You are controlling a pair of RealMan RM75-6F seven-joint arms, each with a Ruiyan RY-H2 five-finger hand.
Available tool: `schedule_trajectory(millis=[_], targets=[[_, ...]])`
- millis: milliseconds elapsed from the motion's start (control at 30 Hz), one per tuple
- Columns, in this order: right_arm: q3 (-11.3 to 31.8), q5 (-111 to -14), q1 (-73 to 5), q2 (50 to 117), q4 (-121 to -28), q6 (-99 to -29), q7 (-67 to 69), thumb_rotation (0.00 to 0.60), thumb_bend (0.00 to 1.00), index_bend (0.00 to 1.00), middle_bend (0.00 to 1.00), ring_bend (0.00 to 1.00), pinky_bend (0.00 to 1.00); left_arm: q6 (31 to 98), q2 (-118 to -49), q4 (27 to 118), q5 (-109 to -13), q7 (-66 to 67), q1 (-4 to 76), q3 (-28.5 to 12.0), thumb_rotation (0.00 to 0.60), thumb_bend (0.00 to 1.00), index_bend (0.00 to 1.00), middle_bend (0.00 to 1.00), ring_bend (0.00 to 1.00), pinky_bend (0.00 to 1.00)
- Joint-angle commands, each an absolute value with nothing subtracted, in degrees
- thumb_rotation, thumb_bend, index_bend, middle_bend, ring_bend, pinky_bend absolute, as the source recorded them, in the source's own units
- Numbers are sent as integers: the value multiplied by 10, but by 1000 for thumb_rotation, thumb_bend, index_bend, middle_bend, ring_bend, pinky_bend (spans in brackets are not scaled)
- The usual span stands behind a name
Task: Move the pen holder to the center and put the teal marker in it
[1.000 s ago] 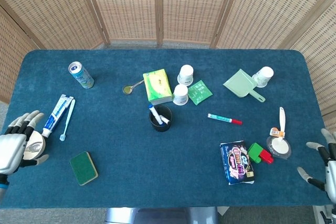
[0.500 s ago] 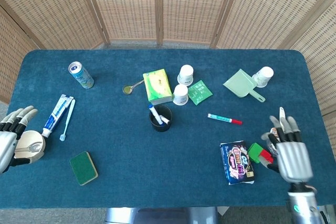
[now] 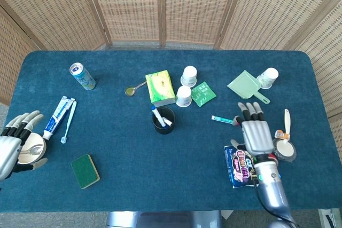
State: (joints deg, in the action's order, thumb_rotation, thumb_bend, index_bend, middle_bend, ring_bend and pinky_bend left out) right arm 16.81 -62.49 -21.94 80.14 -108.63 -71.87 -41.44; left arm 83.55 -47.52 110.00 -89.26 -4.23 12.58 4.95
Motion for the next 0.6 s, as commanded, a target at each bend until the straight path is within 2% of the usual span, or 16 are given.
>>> schedule_trajectory(millis=[33, 433, 600], targets=[[182, -592, -253, 841, -1043, -709, -432, 600, 292, 398, 0, 0, 0, 830, -475, 1099, -893, -44, 125, 46, 600, 98, 0, 0, 0, 76], [180, -519, -310, 917, -937, -696, -441, 600, 296, 403, 0, 0, 0, 821, -471, 1094, -901, -62, 118, 36, 600, 97, 0, 0, 0, 75], [183, -494, -326, 929, -903, -692, -441, 600, 300, 409, 0, 0, 0, 814, -469, 1091, -901, -70, 117, 31, 600, 97, 0, 0, 0, 75]])
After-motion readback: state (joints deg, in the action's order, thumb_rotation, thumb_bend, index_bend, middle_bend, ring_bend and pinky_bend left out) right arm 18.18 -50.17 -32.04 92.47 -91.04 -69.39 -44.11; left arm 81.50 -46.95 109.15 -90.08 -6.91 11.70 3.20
